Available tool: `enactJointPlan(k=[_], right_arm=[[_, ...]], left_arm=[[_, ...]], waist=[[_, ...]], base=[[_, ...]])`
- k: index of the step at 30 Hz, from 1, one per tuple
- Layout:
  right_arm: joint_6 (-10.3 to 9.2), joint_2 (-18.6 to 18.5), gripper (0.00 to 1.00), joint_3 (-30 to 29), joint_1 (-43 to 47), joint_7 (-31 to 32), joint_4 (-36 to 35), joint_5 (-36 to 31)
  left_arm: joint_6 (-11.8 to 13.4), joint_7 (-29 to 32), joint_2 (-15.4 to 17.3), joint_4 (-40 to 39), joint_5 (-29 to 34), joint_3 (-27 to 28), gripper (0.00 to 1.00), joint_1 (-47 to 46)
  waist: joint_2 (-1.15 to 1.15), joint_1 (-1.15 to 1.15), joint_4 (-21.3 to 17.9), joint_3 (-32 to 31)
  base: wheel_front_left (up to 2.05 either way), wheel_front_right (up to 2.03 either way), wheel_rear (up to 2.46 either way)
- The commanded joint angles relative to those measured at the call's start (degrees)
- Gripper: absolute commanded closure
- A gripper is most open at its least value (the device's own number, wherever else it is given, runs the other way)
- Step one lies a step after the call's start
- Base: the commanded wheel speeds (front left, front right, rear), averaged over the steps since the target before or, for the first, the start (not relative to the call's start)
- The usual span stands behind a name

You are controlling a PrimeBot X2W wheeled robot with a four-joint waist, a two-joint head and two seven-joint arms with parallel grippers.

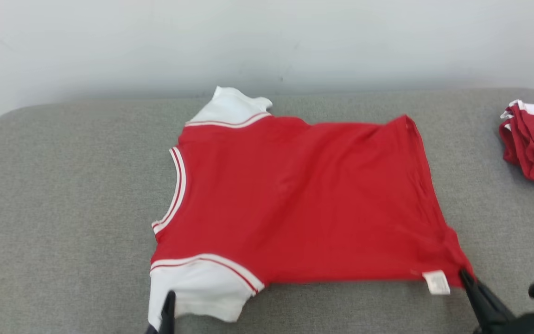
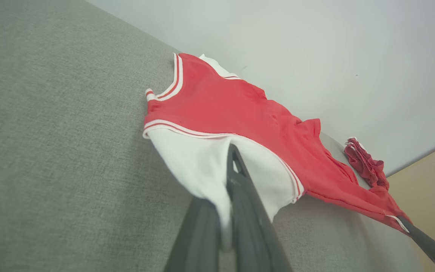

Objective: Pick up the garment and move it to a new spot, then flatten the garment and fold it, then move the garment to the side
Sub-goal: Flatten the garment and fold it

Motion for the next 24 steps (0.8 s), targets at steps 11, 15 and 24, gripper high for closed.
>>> enactJointPlan(k=[11,15,24], right_arm=[[-0.13,9.15,1.00,-15.82,15.25,9.83,-11.92,-8.23],[-0.13,11.32,1.00,-17.89,14.77,12.69,-14.05,-10.35],[-0.13,13.79,1.00,-17.86,11.11,15.66,-14.04,-12.77]], left_arm=[[-1.62,0.35,-0.14,0.93,0.61,-1.69,1.00,2.73],[-2.40,1.16,0.48,1.34,1.06,-1.96,1.00,0.57],[-3.45,4.41,2.61,2.72,2.28,-2.24,1.00,-6.41]], waist=[[0.01,0.01,0.25,-2.22],[0.01,0.01,-0.36,-2.23],[0.01,0.01,-1.79,-0.40]], base=[[0.00,0.00,0.00],[0.00,0.00,0.00],[0.00,0.00,0.00]])
